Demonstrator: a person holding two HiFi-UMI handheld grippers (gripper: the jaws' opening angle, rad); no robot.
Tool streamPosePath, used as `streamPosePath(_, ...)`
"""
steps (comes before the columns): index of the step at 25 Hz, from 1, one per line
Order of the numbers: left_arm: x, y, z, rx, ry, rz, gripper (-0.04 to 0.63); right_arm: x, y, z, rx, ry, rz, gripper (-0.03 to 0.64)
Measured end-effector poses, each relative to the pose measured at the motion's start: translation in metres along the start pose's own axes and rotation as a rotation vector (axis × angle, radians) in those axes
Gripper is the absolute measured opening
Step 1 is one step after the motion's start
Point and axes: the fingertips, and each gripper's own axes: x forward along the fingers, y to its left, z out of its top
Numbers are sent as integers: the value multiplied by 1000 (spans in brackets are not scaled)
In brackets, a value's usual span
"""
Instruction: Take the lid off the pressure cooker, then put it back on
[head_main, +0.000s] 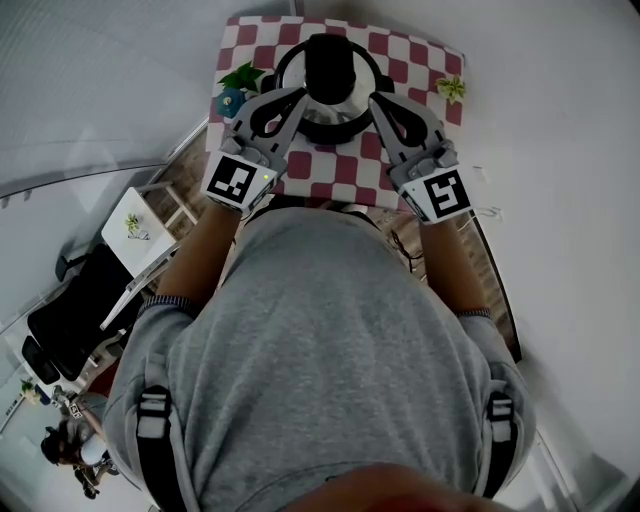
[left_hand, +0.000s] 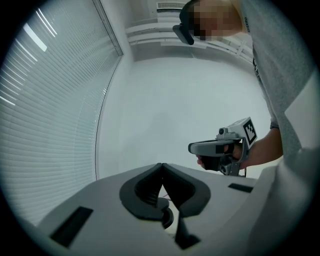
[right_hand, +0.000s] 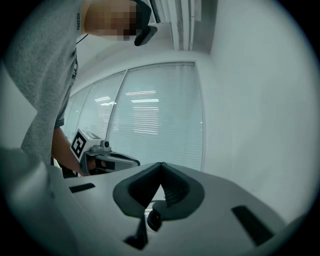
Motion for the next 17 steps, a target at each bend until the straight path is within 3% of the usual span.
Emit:
streamPosePath(7, 4, -6, 14, 12, -40, -27, 18, 4, 4, 4, -14, 3, 19, 6)
streamPosePath(17, -4, -11, 20, 25, -36, -53, 18, 4, 16, 11, -31, 1, 33, 6)
